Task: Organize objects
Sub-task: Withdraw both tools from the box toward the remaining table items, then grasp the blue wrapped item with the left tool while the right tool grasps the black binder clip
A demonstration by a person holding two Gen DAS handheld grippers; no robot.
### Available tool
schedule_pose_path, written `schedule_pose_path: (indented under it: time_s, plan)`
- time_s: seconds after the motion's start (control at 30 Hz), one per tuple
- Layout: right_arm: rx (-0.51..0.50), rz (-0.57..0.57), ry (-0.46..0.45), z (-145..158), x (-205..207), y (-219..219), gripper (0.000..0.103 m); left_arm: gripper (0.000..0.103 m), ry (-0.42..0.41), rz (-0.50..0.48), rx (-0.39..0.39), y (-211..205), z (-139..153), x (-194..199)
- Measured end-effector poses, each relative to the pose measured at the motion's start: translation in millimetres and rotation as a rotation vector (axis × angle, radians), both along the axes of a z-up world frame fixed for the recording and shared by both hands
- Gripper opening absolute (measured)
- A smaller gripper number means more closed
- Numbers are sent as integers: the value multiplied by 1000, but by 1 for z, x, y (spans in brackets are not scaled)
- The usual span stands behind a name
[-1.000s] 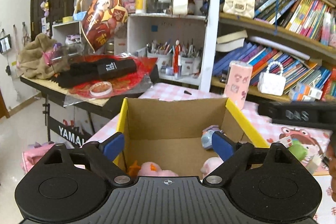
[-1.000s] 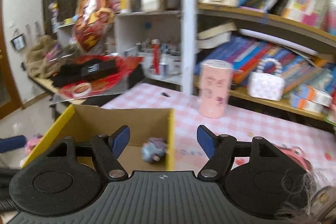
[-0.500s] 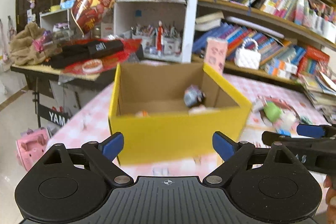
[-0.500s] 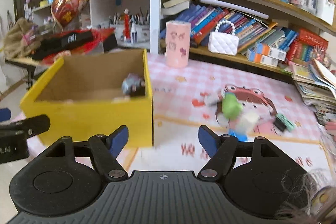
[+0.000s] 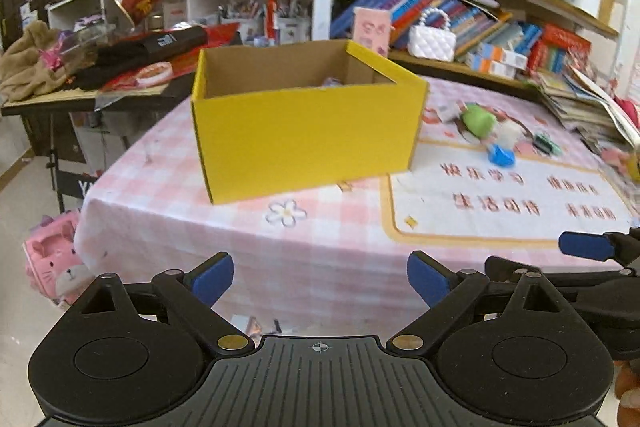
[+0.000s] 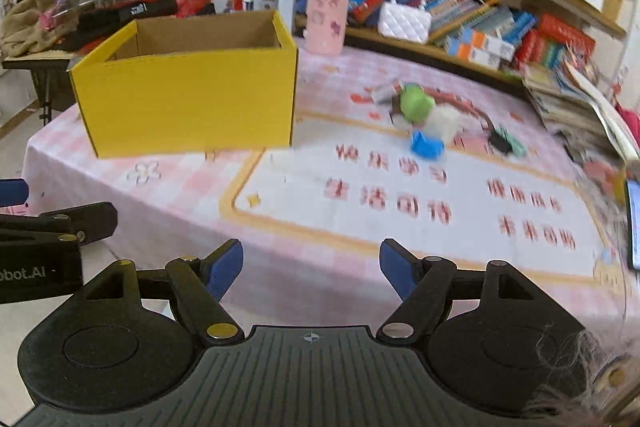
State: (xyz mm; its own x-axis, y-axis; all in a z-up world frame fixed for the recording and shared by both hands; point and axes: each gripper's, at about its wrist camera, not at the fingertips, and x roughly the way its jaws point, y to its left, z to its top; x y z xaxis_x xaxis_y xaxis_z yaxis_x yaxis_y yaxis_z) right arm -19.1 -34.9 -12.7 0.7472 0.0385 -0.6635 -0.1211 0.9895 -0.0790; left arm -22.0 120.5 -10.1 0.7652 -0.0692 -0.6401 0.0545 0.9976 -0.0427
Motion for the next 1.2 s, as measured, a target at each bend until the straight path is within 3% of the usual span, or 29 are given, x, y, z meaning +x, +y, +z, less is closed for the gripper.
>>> schedule_pose_path:
  time_s: [0.53, 1.2]
  plan:
    - [-22, -157, -9, 1, -23, -30, 77, 96, -7, -152, 9, -35, -2, 1]
    - [-18, -274, 16, 1, 19, -106, 79, 96, 1, -264, 25, -111, -3, 52]
